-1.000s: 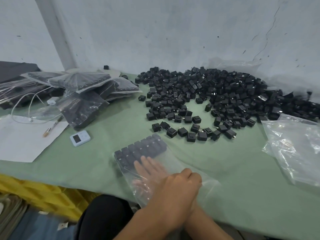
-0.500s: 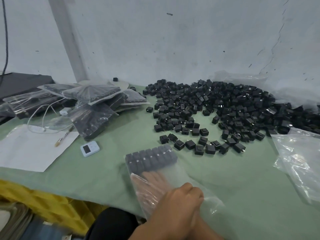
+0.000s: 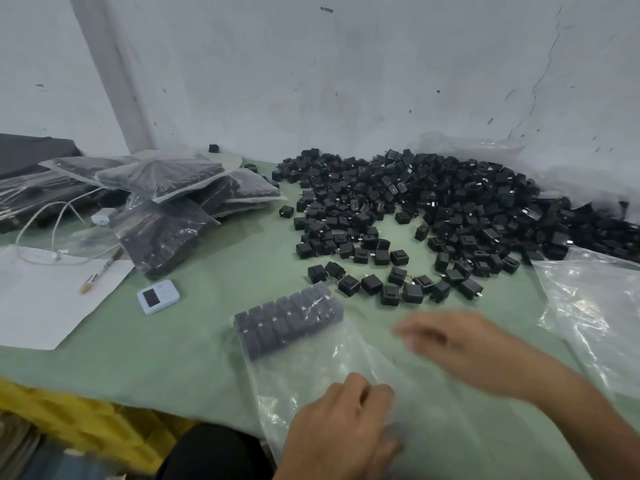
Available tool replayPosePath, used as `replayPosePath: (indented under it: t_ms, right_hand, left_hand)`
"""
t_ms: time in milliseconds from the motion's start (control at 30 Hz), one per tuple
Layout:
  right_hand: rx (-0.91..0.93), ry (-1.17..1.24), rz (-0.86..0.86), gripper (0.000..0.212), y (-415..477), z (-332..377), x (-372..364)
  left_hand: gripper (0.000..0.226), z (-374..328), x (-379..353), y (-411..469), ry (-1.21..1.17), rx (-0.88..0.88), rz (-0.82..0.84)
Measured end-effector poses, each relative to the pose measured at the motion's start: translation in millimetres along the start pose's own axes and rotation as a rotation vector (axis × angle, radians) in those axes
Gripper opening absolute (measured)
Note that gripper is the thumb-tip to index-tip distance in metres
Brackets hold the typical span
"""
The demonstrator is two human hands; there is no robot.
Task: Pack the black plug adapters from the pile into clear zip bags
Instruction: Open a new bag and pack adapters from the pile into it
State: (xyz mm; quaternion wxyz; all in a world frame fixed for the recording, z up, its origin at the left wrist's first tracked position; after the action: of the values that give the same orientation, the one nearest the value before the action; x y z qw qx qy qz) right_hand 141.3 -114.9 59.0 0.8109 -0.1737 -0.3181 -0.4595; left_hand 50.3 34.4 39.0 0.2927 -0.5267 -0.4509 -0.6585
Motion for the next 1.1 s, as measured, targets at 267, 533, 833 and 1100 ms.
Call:
replayPosePath:
  t_ms: [267, 533, 833, 1100]
  right_hand:
    - [-0.377, -0.535, -0.249, 0.066, 115, -115, 2]
    - [-0.264, -0.558, -0.327, 0.058, 78, -111, -2]
    - [-0.221, -0.052, -0.725, 0.028, 13, -73, 37]
    - [-0.257, 0.842, -0.287, 0.036, -130, 3, -50]
  left_hand:
    - [0.013, 32, -14, -30, -0.073, 0.301, -0.187]
    - [0.013, 41, -8, -62, -0.063, 0.244, -0.308]
    - [0.018, 38, 3, -62, -0.275, 0.171, -0.251]
    - [0.010, 42, 19, -52, -0.331, 0.267, -0.373]
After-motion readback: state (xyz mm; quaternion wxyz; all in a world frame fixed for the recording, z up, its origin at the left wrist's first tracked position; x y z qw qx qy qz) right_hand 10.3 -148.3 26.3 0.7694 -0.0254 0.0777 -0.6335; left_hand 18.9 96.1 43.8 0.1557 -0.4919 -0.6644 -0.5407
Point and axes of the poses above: each hand's wrist, its own y-axis towards the middle knuckle, its own x-axis out of the back of the hand, z = x × y, the point moved 7 cm from there along y, towards the middle knuckle, and after that the axes turned 14 degrees about y, right-handed, at the moved point
